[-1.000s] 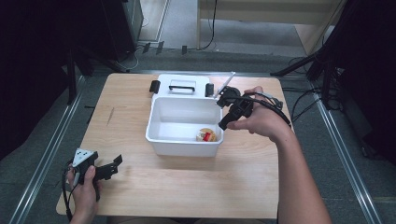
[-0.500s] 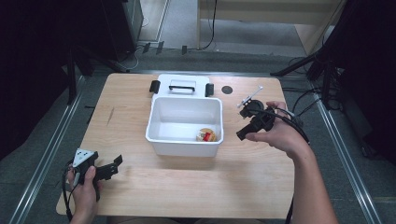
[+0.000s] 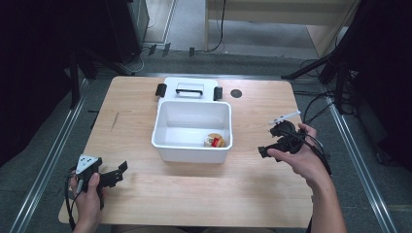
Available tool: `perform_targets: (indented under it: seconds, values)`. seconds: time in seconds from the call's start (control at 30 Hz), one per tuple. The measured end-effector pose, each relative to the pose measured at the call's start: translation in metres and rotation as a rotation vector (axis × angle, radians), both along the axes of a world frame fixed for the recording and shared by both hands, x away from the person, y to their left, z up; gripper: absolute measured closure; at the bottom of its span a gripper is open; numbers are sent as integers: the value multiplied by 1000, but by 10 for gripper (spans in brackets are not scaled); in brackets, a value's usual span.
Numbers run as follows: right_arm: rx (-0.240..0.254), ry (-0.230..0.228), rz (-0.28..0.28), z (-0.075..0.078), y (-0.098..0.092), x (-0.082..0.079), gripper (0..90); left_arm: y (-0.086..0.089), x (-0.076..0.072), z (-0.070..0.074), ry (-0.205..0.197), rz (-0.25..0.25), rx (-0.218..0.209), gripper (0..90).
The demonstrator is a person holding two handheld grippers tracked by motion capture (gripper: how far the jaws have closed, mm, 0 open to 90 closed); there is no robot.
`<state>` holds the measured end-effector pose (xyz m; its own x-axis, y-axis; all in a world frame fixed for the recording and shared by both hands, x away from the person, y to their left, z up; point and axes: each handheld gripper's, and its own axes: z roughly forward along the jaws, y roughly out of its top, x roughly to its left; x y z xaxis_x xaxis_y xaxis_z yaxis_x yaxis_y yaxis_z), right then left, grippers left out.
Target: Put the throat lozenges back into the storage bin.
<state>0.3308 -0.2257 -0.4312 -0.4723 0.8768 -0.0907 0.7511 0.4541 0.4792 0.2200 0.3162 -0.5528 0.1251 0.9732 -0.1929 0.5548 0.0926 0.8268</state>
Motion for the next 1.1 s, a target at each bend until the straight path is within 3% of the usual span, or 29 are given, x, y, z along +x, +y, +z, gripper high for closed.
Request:
perform_targets:
  seconds: [0.17,0.27,0.53,0.67,0.83,0.9,1.0,1.1]
  values:
    - [17,-73,-74,-25,-17,-15,0,0,0,0,0,0,0,0]
    - [54,-103,-118,-41,-29,-26,0,0,0,0,0,2,-1,0]
    - [217,-209,-258,-79,-76,-58,0,0,0,0,3,8,1,0]
    - [295,-256,-299,-93,-91,-69,0,0,1,0,6,10,-8,0]
    - [333,-342,-358,-96,-96,-71,0,1,1,0,11,16,-4,0]
    - [330,-355,-378,-101,-96,-71,0,0,1,0,12,20,1,0]
    - [252,-362,-404,-109,-92,-68,0,0,2,0,19,26,7,0]
    - [211,-358,-414,-115,-88,-66,0,0,2,0,25,28,7,0]
